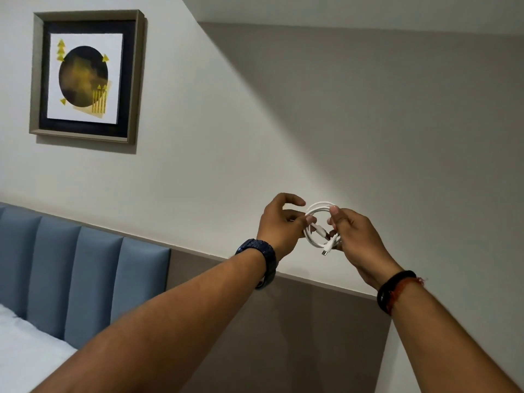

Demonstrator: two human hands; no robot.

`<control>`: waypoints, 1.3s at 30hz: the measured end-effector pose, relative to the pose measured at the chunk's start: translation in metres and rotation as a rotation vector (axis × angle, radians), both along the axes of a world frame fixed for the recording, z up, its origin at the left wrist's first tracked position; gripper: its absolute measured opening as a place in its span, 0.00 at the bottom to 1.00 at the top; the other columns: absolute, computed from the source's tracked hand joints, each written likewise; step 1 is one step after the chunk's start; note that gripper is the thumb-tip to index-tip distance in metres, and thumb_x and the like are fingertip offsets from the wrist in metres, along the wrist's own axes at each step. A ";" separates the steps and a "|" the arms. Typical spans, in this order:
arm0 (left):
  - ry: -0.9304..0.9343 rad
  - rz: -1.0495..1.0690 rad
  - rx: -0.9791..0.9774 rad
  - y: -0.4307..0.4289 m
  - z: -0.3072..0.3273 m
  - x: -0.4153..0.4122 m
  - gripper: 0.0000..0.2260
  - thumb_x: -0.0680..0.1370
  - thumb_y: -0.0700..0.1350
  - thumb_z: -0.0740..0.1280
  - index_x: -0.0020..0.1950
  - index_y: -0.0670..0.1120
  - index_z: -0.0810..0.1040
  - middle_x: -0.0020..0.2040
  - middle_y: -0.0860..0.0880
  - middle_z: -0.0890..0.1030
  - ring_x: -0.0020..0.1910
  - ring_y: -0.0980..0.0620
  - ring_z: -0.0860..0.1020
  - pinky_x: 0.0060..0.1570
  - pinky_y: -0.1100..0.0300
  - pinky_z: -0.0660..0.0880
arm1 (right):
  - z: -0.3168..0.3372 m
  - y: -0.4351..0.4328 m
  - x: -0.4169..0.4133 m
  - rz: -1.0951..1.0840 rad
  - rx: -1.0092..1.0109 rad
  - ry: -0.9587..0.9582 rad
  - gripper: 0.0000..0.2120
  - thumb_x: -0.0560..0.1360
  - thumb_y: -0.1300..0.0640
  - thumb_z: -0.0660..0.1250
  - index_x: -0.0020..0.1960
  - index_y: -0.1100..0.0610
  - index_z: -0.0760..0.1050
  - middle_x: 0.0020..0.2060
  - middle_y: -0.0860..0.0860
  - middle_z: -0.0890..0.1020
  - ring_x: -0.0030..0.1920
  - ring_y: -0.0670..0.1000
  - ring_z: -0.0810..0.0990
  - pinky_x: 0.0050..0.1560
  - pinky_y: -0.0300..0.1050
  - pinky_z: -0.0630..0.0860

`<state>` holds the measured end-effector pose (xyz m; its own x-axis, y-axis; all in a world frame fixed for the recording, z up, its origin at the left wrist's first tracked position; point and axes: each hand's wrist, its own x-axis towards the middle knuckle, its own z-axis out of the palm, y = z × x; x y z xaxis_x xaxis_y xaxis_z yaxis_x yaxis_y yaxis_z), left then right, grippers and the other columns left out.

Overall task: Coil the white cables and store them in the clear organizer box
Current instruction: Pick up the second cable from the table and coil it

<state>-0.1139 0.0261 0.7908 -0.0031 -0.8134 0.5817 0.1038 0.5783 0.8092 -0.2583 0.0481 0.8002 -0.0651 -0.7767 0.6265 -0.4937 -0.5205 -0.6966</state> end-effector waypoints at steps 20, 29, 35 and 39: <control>-0.554 0.349 -0.496 -0.007 -0.008 0.007 0.09 0.69 0.46 0.76 0.48 0.50 0.83 0.51 0.49 0.77 0.50 0.50 0.75 0.49 0.51 0.77 | 0.002 -0.006 -0.003 0.078 0.084 -0.212 0.16 0.80 0.49 0.57 0.38 0.51 0.75 0.27 0.49 0.82 0.35 0.53 0.81 0.40 0.50 0.80; 0.091 0.297 -0.167 -0.002 -0.010 0.004 0.06 0.71 0.48 0.73 0.42 0.47 0.83 0.43 0.51 0.82 0.41 0.59 0.80 0.43 0.65 0.77 | -0.009 -0.011 -0.014 -0.099 0.006 -0.078 0.20 0.79 0.44 0.56 0.33 0.53 0.66 0.28 0.48 0.65 0.29 0.48 0.61 0.31 0.43 0.59; 0.492 -0.050 0.338 -0.003 -0.018 -0.001 0.06 0.76 0.44 0.68 0.44 0.41 0.79 0.41 0.47 0.81 0.39 0.49 0.83 0.40 0.60 0.81 | -0.014 -0.008 -0.001 0.073 0.062 -0.157 0.19 0.80 0.45 0.56 0.34 0.52 0.67 0.31 0.49 0.67 0.32 0.49 0.66 0.33 0.43 0.65; 0.632 -0.143 0.448 -0.002 -0.017 -0.006 0.11 0.74 0.39 0.71 0.53 0.41 0.73 0.42 0.42 0.80 0.35 0.48 0.82 0.35 0.58 0.82 | -0.011 -0.001 -0.001 0.257 0.113 -0.218 0.18 0.79 0.44 0.56 0.38 0.55 0.70 0.33 0.51 0.69 0.31 0.48 0.69 0.34 0.42 0.68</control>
<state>-0.1194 0.0242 0.7740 0.0965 -0.9874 0.1250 0.6708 0.1573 0.7248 -0.2590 0.0466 0.7894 0.0181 -0.8487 0.5286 -0.1898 -0.5220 -0.8315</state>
